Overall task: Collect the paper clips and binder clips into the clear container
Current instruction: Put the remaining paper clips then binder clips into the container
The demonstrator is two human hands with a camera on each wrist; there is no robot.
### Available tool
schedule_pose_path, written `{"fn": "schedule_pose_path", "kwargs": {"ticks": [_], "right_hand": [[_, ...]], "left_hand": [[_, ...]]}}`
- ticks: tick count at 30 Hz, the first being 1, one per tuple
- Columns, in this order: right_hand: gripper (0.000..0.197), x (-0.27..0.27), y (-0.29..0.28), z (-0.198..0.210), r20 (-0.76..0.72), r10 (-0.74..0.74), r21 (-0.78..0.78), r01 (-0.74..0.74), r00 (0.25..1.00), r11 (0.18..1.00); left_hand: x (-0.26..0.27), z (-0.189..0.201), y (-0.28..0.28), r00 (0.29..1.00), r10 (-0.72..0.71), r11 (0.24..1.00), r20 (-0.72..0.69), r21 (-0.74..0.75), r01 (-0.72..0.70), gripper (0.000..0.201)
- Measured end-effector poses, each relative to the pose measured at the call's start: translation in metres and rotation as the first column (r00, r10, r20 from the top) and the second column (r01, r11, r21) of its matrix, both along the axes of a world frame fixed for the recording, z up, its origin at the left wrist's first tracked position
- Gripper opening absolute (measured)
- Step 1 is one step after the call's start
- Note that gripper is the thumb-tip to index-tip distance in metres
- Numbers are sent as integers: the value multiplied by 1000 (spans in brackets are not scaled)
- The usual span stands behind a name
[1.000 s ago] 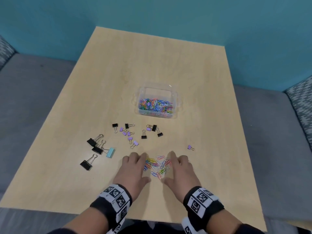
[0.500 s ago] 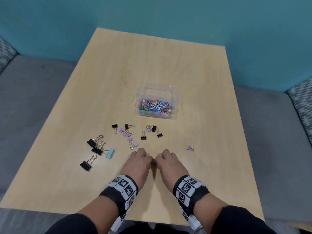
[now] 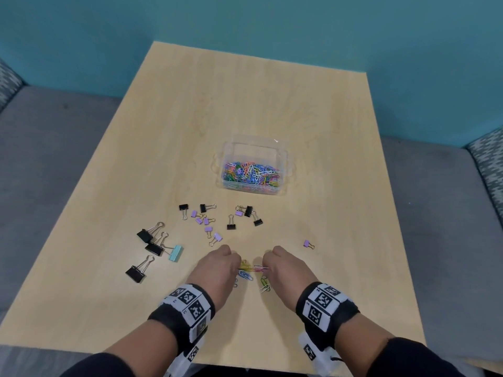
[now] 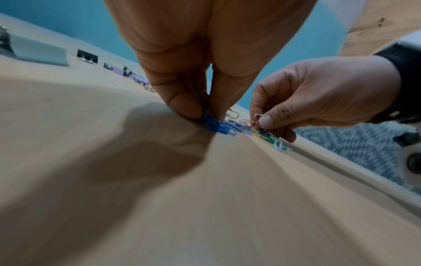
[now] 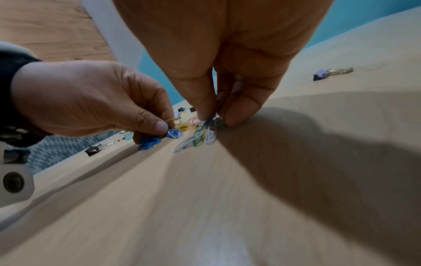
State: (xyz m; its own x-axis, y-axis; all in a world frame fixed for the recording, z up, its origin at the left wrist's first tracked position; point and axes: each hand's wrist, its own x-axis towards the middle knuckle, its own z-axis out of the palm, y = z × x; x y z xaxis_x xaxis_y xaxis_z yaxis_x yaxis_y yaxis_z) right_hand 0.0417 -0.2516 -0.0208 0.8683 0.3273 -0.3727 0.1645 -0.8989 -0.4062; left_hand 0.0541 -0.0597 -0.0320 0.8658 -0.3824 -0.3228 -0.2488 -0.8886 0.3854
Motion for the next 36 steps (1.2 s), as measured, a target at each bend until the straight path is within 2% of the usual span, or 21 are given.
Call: {"fn": "schedule_pose_path", "kwargs": {"ticks": [2, 4, 9, 12, 16, 18, 21, 23, 25, 26, 28, 30, 33, 36], "right_hand": [[10, 2, -4, 4, -58, -24, 34, 26, 998, 999], [11, 5, -9, 10, -113, -55, 71, 63, 992, 996], [13, 18, -20, 35, -198, -74, 182, 111, 977, 977], [11, 43, -23, 61, -142, -124, 257, 158, 982, 954], [10, 109, -21, 87, 28, -227, 329, 205, 974, 922], [8, 147, -14, 91, 109, -251, 298, 210, 962, 931], [5, 187, 1, 89, 128, -261, 207, 232, 957, 950], [18, 197, 5, 84, 103, -242, 122, 230, 965, 966], [29, 191, 2, 81, 124, -210, 22, 209, 970, 978], [28, 182, -2, 80, 153, -188, -2, 191, 970, 982], [27, 152, -10, 73, 186, -105, -28, 112, 977, 993], [27, 113, -13, 62, 127, 22, -106, -9, 992, 994], [36, 54, -13, 42, 11, 177, -160, -173, 984, 972], [58, 12, -9, 23, 11, 247, -198, -241, 969, 950]], "left_hand": [[2, 7, 1, 996, 67, 996, -51, -58, -70, 8], [5, 14, 4, 987, 107, 987, -121, -103, -119, 12], [22, 40, 15, 964, 110, 964, -243, -209, -163, 22], [51, 63, 17, 973, 137, 944, -186, -275, -185, 18], [117, 87, 10, 982, 189, 945, 31, -277, -173, 10], [151, 93, 0, 971, 212, 952, 110, -247, -180, 7], [185, 95, -18, 972, 209, 963, 111, -195, -185, 7], [193, 93, -23, 980, 184, 975, 69, -141, -173, 21], [189, 89, -16, 985, 155, 985, 74, -86, -149, 35], [181, 88, -10, 983, 150, 987, 108, -82, -141, 36], [152, 81, 3, 977, 136, 985, 162, -129, -116, 30], [111, 68, 10, 993, 37, 989, 116, -146, -20, 24], [47, 38, 11, 978, -208, 978, 25, -10, 208, 25], [6, 21, 6, 963, -269, 958, 14, 105, 266, 36]]}}
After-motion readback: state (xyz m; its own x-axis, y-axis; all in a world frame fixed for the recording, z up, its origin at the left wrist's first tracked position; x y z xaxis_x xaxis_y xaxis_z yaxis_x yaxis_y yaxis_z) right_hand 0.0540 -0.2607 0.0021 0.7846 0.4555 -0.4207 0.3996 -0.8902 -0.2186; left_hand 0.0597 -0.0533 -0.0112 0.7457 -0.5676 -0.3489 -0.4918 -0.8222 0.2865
